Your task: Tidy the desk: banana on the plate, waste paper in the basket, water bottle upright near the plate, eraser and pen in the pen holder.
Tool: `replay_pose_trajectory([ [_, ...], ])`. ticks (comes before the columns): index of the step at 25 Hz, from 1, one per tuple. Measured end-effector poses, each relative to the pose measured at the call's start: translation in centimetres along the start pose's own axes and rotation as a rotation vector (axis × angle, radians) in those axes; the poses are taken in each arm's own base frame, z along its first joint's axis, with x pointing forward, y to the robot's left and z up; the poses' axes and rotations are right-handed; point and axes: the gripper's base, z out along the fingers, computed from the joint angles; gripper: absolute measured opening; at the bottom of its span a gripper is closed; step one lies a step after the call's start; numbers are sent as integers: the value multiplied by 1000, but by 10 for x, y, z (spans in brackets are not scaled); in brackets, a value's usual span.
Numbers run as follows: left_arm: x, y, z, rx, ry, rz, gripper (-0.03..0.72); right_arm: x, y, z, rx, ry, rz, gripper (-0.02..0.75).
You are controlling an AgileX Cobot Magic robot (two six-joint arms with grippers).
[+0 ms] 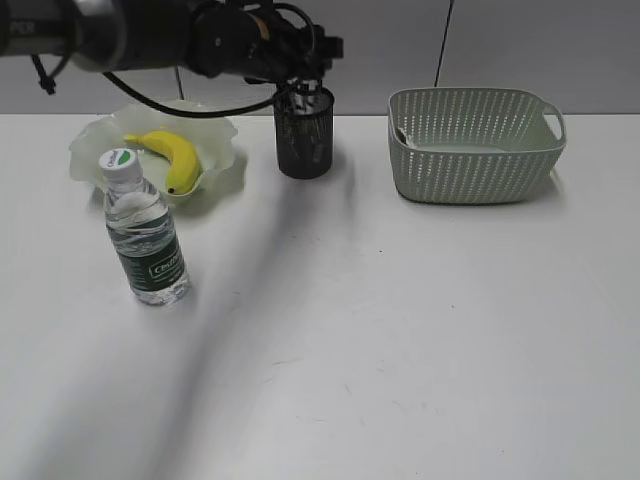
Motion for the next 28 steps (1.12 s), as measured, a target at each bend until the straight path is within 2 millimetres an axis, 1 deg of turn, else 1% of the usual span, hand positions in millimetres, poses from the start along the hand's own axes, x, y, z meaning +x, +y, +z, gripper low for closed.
replay_pose_trajectory([
  [3, -18, -5, -21, -13, 12, 0, 466, 0, 0, 0, 0, 0, 0, 414],
  [6, -41, -10, -52, -46, 38, 31, 466, 0, 0, 0, 0, 0, 0, 414],
  [7, -46, -10, -61, -67, 61, 47, 466, 0, 0, 0, 0, 0, 0, 414],
  [10, -64, -10, -98, -141, 123, 90, 466, 0, 0, 0, 0, 0, 0, 414],
  [13, -78, -10, -141, -217, 211, 101, 466, 0, 0, 0, 0, 0, 0, 414],
  [18, -85, -4, -210, -348, 412, 149, 435, 0, 0, 0, 0, 0, 0, 414],
  [21, -92, -3, -245, -372, 414, 184, 393, 0, 0, 0, 0, 0, 0, 414],
  [23, -95, -3, -274, -364, 384, 187, 362, 0, 0, 0, 0, 0, 0, 414],
  [25, -90, -2, -302, -355, 368, 183, 333, 0, 0, 0, 0, 0, 0, 414],
  [27, -82, 1, -336, -340, 342, 175, 299, 0, 0, 0, 0, 0, 0, 414],
  [28, -73, 3, -348, -335, 346, 171, 286, 0, 0, 0, 0, 0, 0, 414],
])
